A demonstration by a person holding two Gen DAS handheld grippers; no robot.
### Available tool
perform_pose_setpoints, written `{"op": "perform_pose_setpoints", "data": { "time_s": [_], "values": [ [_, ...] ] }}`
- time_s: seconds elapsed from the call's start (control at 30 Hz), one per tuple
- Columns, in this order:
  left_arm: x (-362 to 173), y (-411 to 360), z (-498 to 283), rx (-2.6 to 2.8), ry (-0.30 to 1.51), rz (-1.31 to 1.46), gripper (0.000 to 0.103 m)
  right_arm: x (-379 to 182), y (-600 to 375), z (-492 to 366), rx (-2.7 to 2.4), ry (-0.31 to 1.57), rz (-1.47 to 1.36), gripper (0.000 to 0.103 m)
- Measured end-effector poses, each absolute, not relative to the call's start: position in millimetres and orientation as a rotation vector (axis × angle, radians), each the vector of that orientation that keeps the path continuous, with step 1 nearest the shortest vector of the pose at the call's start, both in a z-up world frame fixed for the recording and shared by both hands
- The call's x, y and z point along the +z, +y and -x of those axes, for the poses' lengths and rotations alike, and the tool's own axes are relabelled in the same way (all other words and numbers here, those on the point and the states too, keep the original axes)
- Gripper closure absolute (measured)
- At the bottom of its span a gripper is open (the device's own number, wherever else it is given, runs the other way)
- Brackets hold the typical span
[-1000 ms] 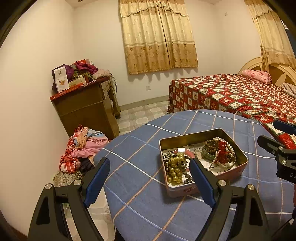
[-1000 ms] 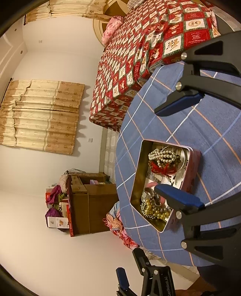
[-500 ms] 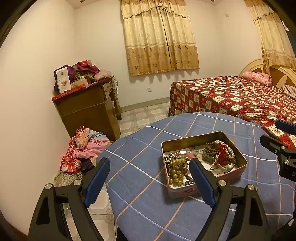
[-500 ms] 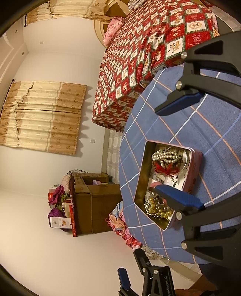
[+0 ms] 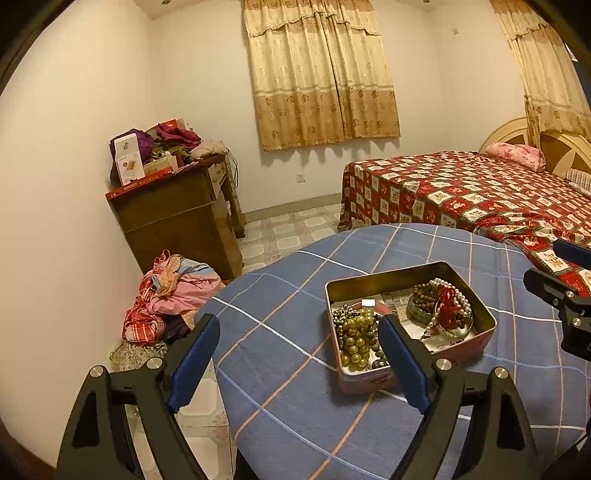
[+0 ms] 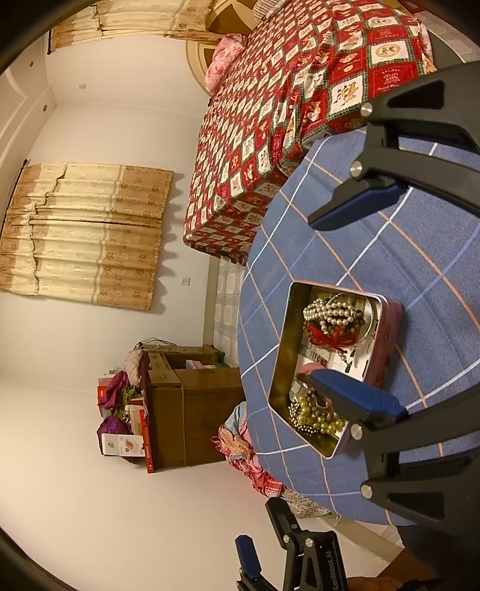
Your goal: Organize jewelry
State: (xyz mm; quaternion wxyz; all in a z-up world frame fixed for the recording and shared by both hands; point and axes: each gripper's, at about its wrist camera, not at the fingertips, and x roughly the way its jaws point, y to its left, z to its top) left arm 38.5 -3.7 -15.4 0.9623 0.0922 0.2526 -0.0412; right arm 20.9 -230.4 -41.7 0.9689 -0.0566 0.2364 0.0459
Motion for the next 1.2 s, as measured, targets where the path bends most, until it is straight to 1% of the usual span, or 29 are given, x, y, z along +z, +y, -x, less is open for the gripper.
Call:
{"op": "perform_pose_setpoints", "data": {
  "time_s": [0.93,1.1,1.2],
  "values": [
    [-18.7,-9.8,-36.0,-0.085,0.513,-0.208,0.016,-42.1,-234.9,-17.8,0.091,0.469,0.102,0.022],
    [-22.4,-9.9,-35.2,-0.066,0.504,-0.228,0.016,-42.3,-234.4,-17.7,0.089,0.47,0.104,0.019],
    [-23.0,-10.6,-35.0,-0.068,0.504,-0.229,0.016,-42.3,-234.8,-18.0,0.091,0.472,0.102,0.019]
  ]
}}
